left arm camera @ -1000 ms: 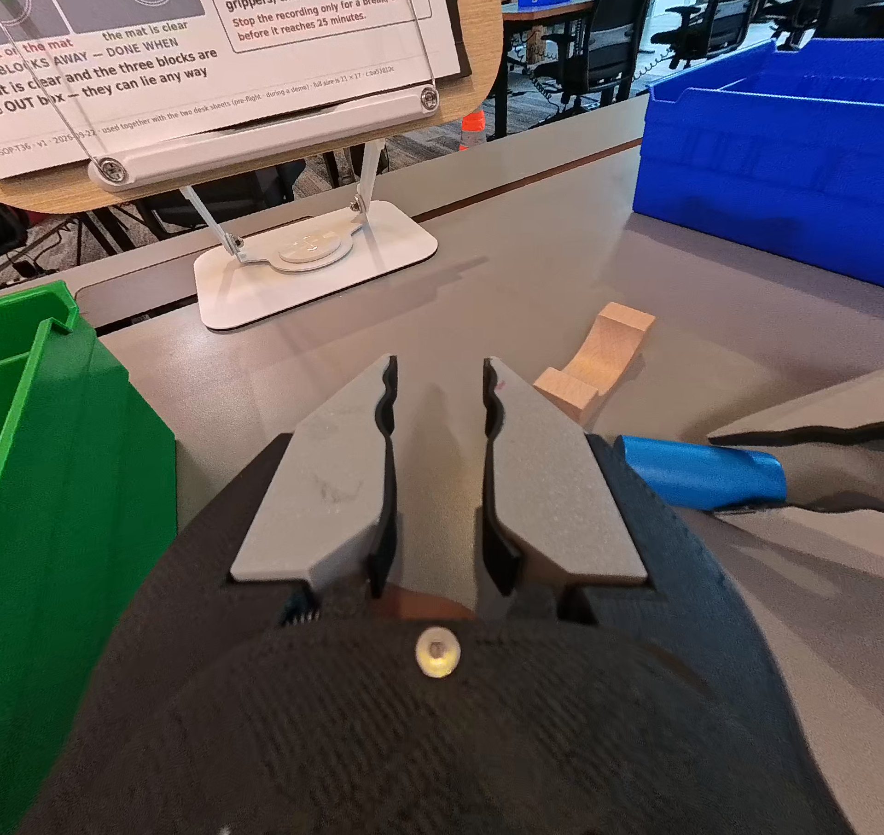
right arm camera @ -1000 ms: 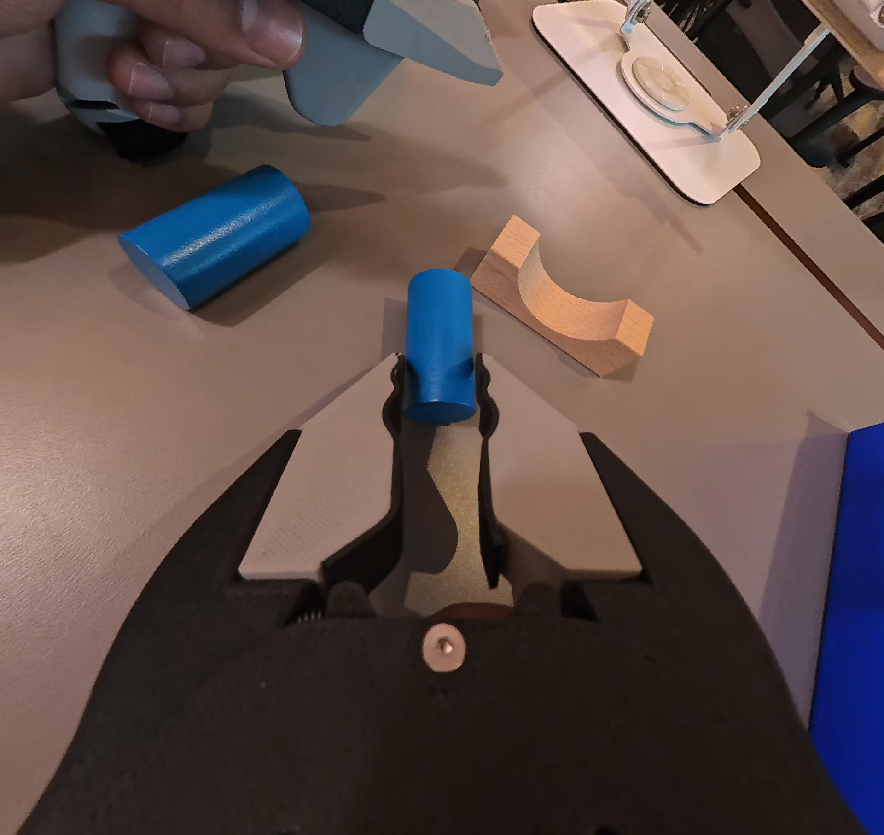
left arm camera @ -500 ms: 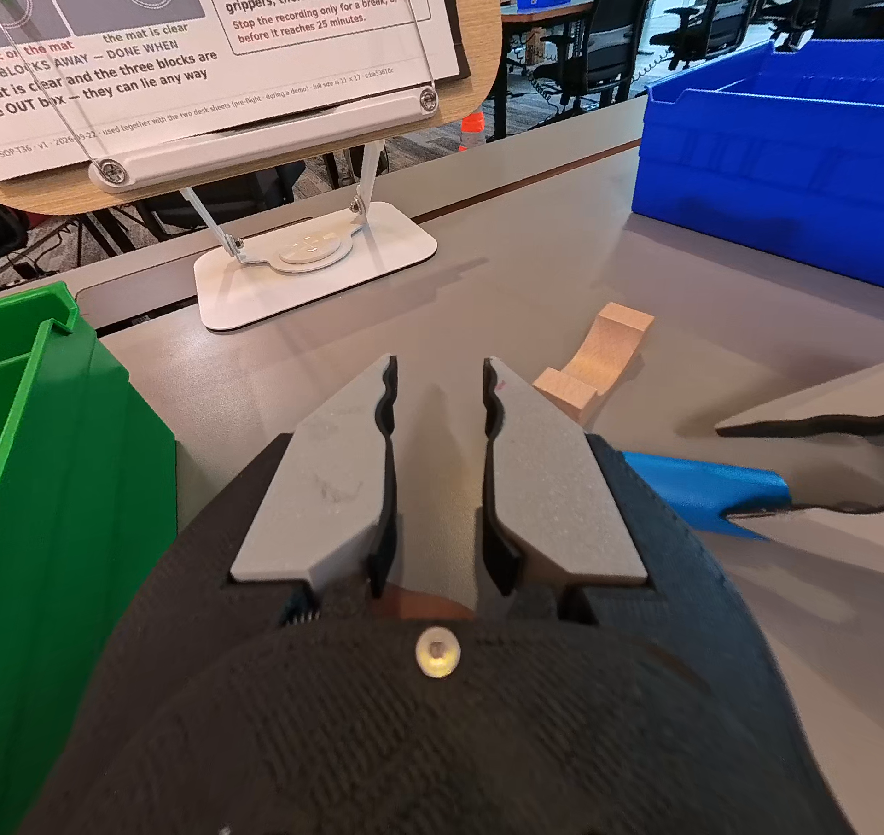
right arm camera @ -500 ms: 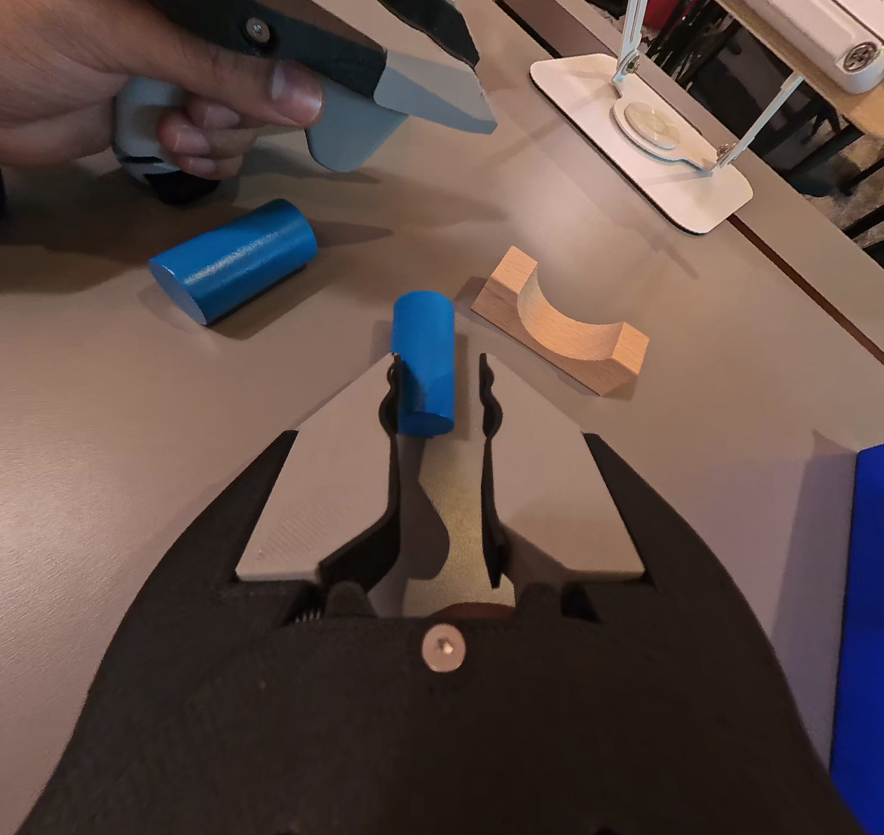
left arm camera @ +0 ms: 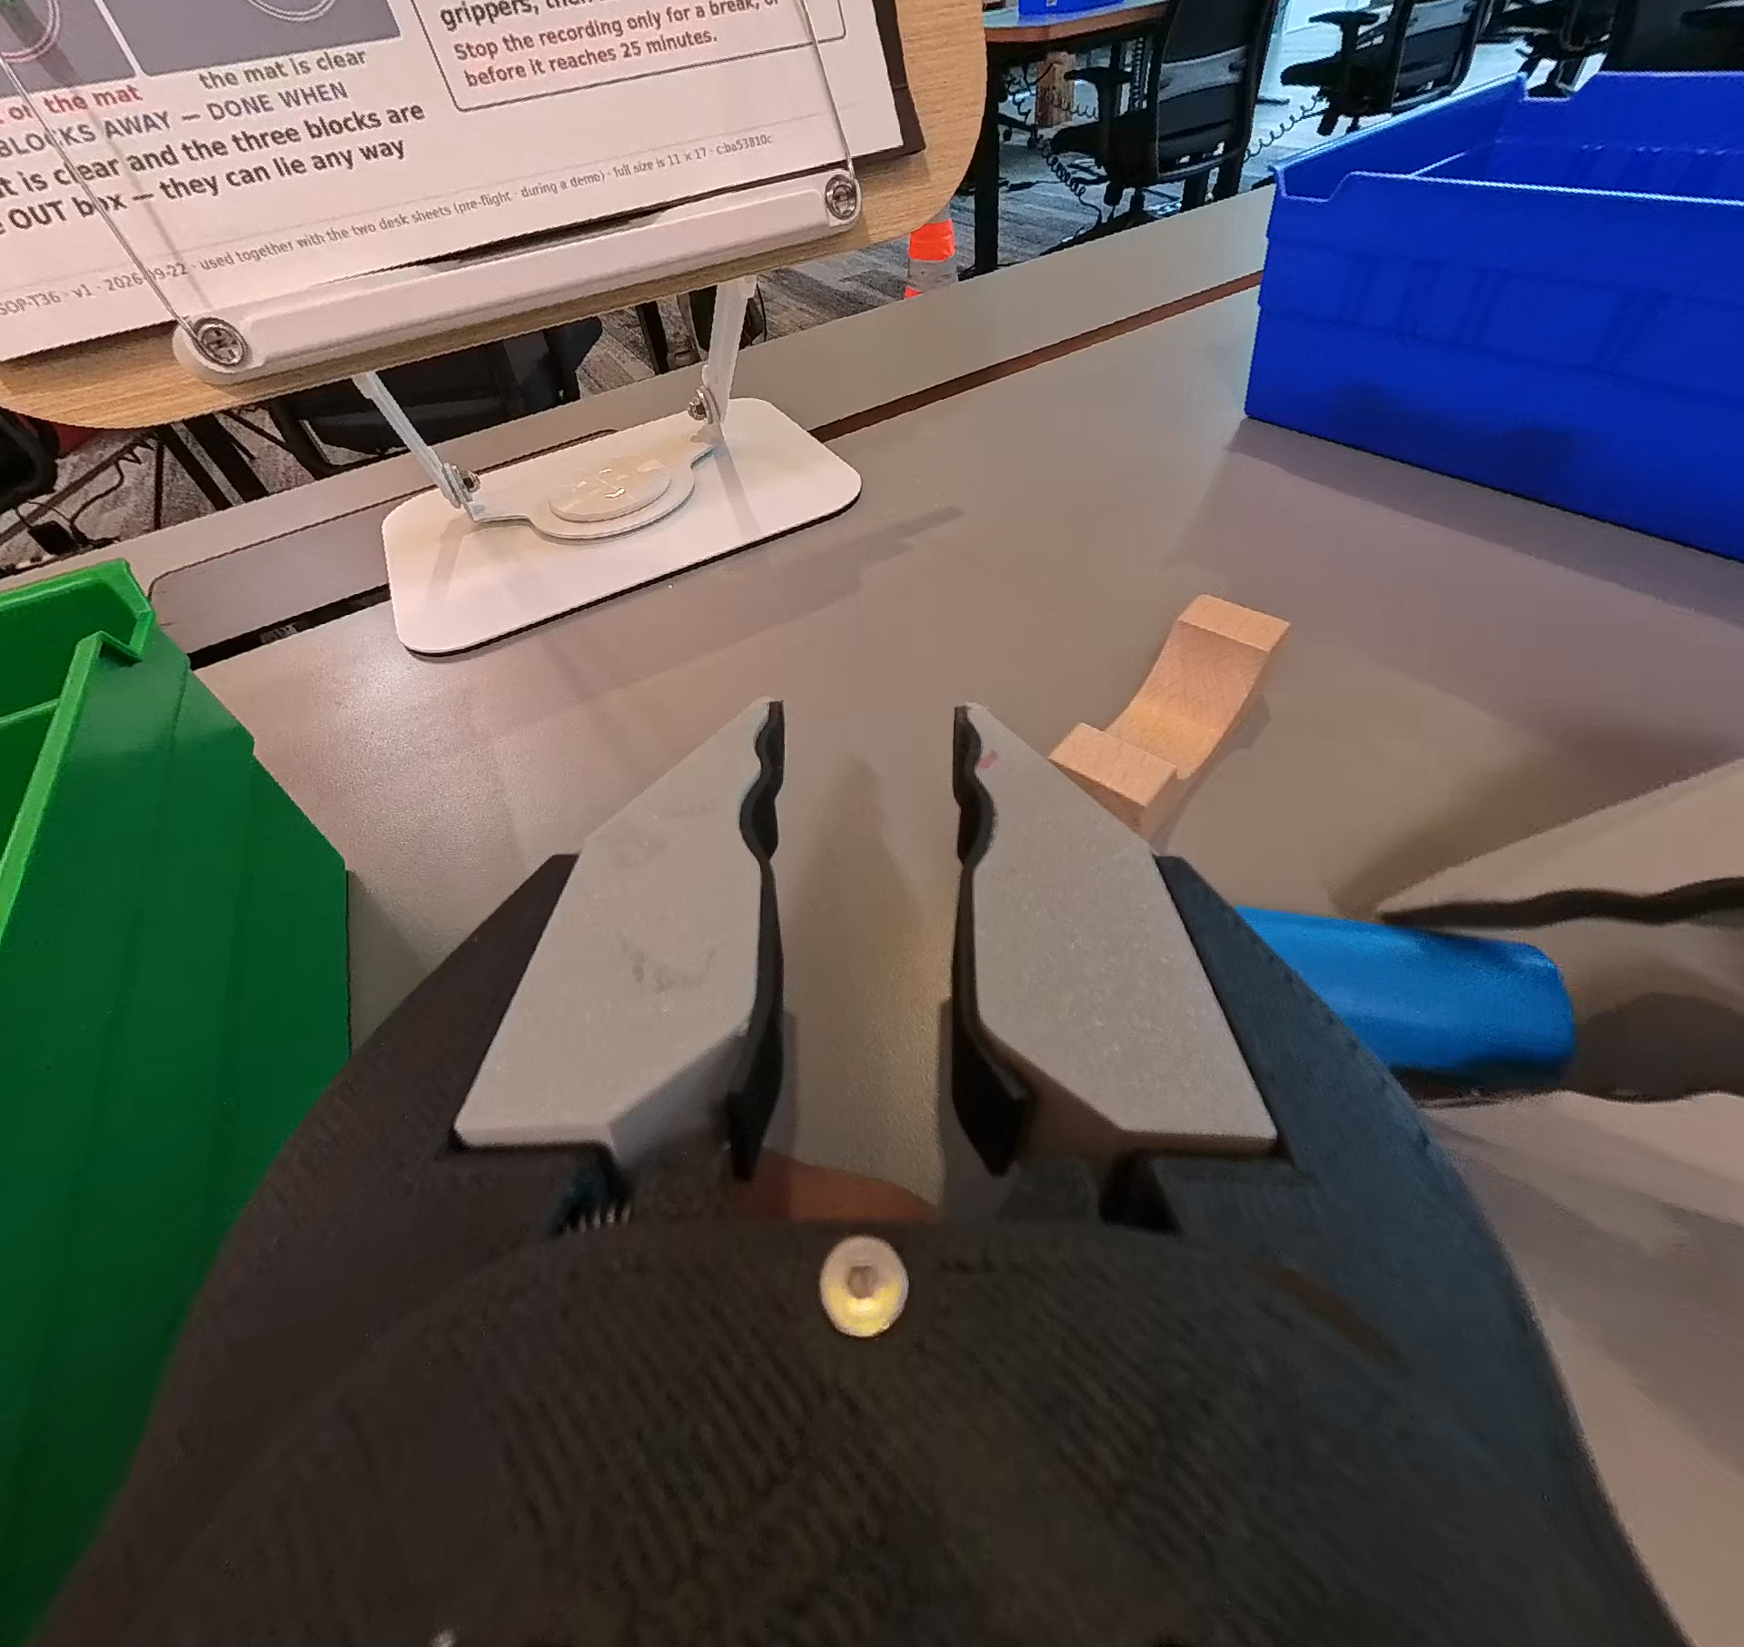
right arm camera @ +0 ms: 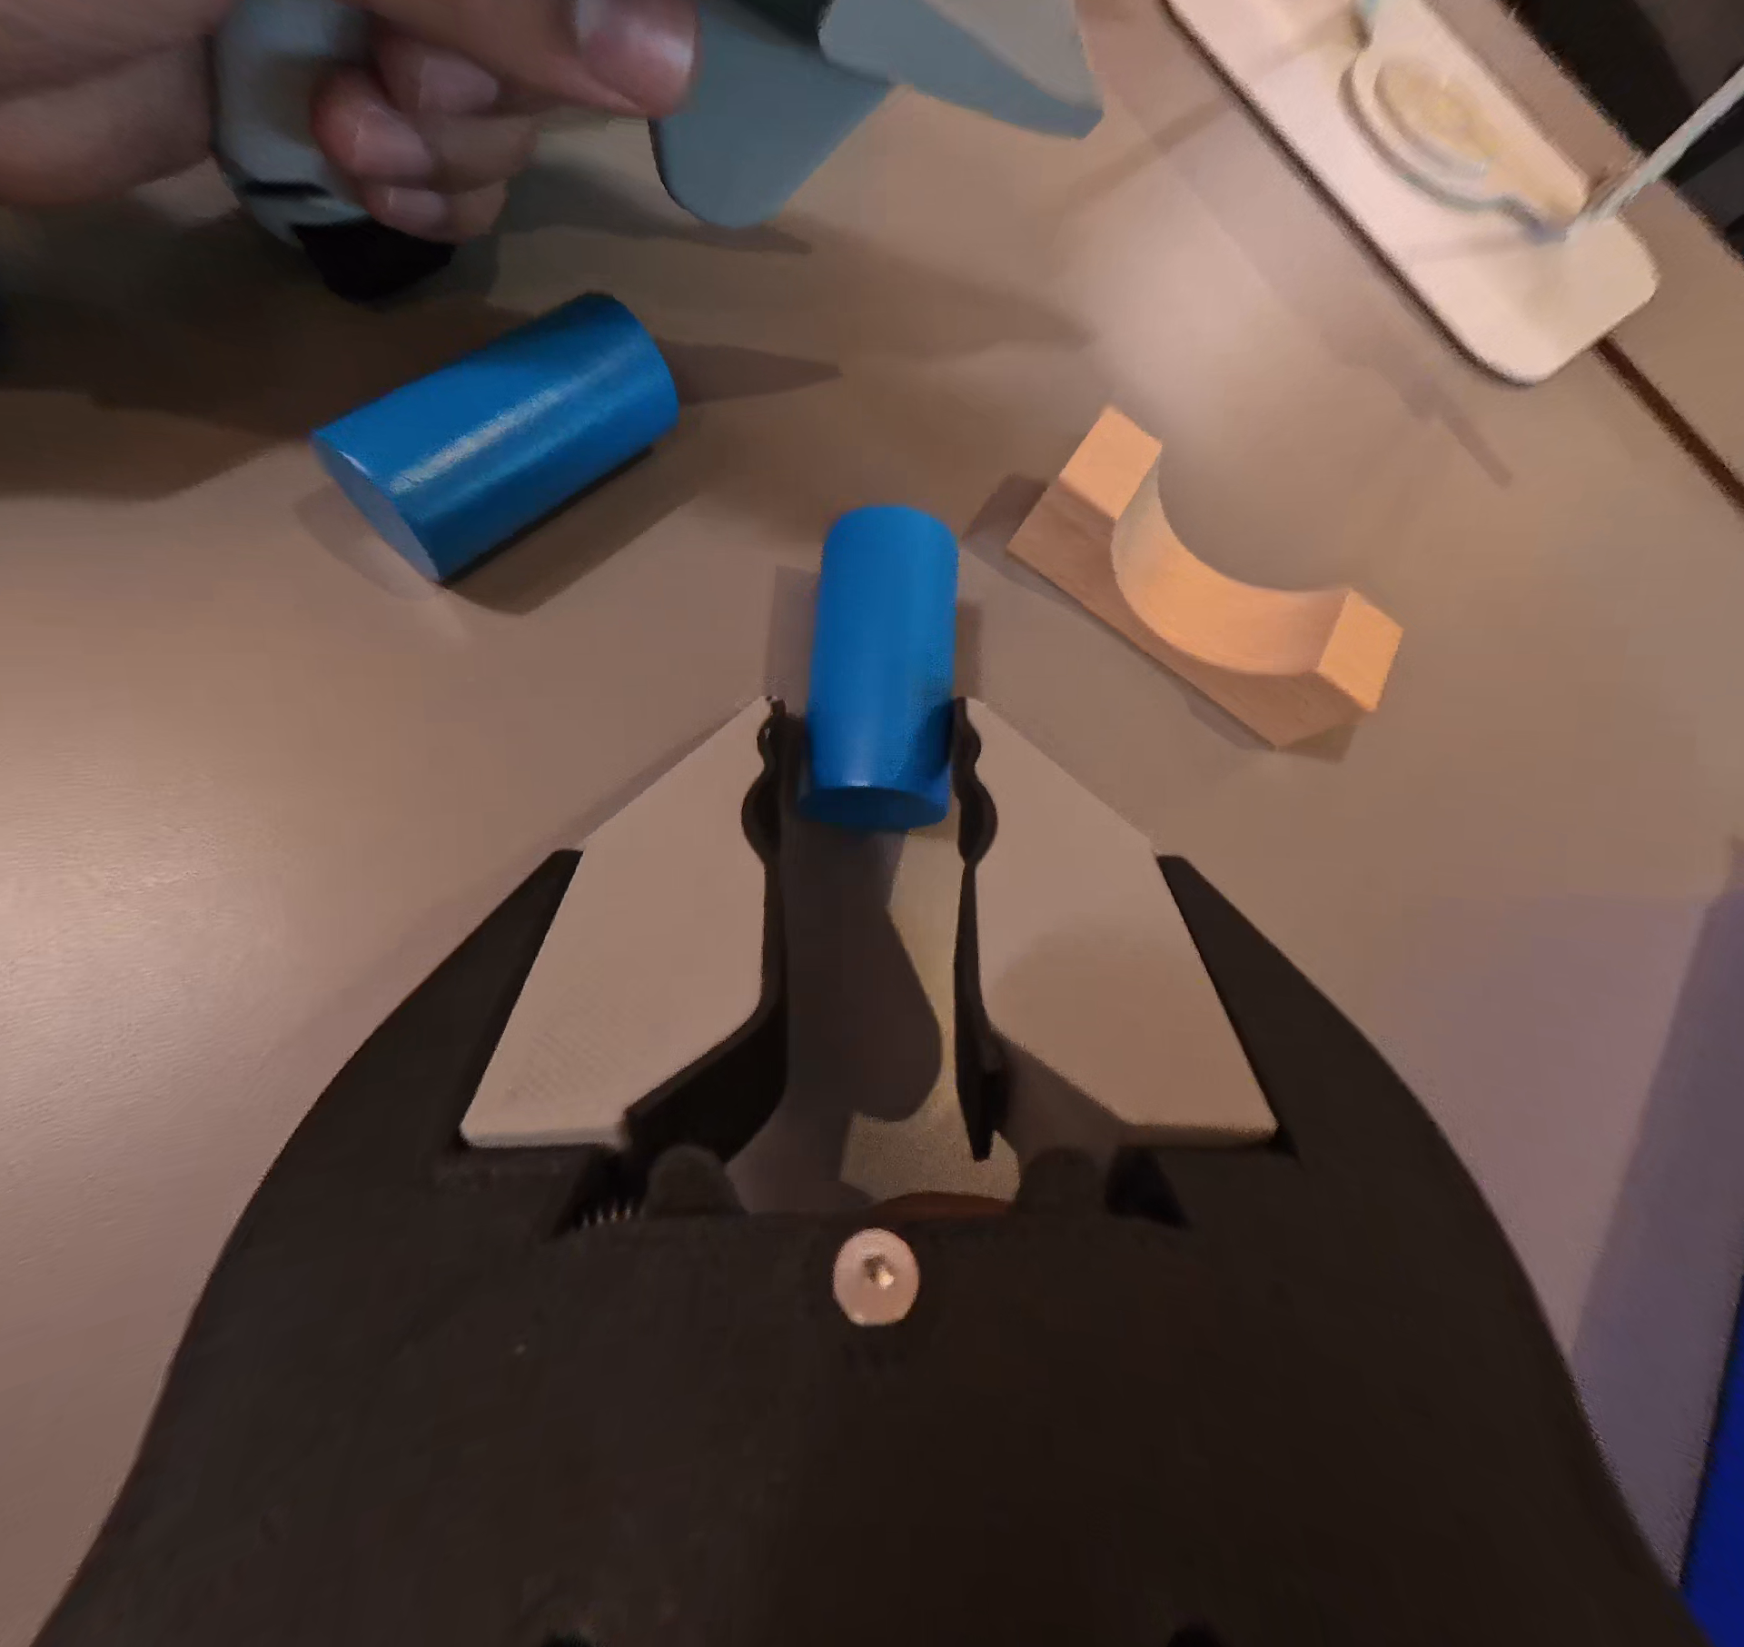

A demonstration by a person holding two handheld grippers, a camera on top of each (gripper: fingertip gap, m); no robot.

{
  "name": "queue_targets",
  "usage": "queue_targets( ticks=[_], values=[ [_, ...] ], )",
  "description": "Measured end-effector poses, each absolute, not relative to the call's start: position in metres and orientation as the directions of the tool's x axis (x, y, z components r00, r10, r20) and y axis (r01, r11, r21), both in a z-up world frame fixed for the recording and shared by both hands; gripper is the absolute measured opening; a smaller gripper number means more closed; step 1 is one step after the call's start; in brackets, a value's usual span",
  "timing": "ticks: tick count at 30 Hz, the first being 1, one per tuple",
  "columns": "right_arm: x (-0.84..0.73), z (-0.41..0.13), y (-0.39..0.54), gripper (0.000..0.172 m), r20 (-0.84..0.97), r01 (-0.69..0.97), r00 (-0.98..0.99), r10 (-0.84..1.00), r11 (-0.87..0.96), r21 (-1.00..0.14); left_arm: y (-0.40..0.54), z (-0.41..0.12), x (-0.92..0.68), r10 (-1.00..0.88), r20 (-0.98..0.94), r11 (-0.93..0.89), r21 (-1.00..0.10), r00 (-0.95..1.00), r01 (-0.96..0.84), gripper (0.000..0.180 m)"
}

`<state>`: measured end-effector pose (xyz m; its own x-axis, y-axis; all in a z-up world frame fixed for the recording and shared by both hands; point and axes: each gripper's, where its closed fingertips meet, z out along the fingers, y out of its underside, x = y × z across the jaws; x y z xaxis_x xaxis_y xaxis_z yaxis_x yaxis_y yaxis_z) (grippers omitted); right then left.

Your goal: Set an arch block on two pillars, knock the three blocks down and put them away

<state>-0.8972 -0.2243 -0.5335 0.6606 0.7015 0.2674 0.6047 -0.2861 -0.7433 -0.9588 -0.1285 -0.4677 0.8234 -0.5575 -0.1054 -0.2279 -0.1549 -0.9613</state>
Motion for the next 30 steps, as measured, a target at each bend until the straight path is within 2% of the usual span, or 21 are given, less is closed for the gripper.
queue_targets(
  ticks=[8, 13, 17, 25, 30],
  values=[
    [-0.889, -0.54, -0.225, 0.03, 0.055, 0.489, 0.72, 0.692, -0.449, -0.748, -0.128, -0.468, -0.959, -0.557, -0.105, -0.158, -0.961, 0.824, -0.229, 0.034],
    [-0.892, -0.522, -0.225, 0.03, 0.078, 0.451, 0.718, 0.692, -0.377, -0.809, -0.129, -0.468, -0.959, -0.557, -0.108, -0.155, -0.961, 0.824, -0.23, 0.033],
    [-0.882, -0.493, -0.217, 0.028, 0.167, 0.416, 0.758, 0.63, -0.27, -0.868, -0.129, -0.468, -0.959, -0.558, -0.108, -0.153, -0.961, 0.823, -0.23, 0.033],
    [-0.872, -0.523, -0.214, 0.026, 0.058, 0.402, 0.782, 0.62, -0.431, -0.807, -0.13, -0.468, -0.958, -0.559, -0.109, -0.152, -0.961, 0.822, -0.231, 0.033],
    [-0.869, -0.527, -0.213, 0.027, 0.044, 0.399, 0.786, 0.617, -0.451, -0.798, -0.13, -0.468, -0.958, -0.56, -0.108, -0.153, -0.961, 0.821, -0.231, 0.033]
  ],
)
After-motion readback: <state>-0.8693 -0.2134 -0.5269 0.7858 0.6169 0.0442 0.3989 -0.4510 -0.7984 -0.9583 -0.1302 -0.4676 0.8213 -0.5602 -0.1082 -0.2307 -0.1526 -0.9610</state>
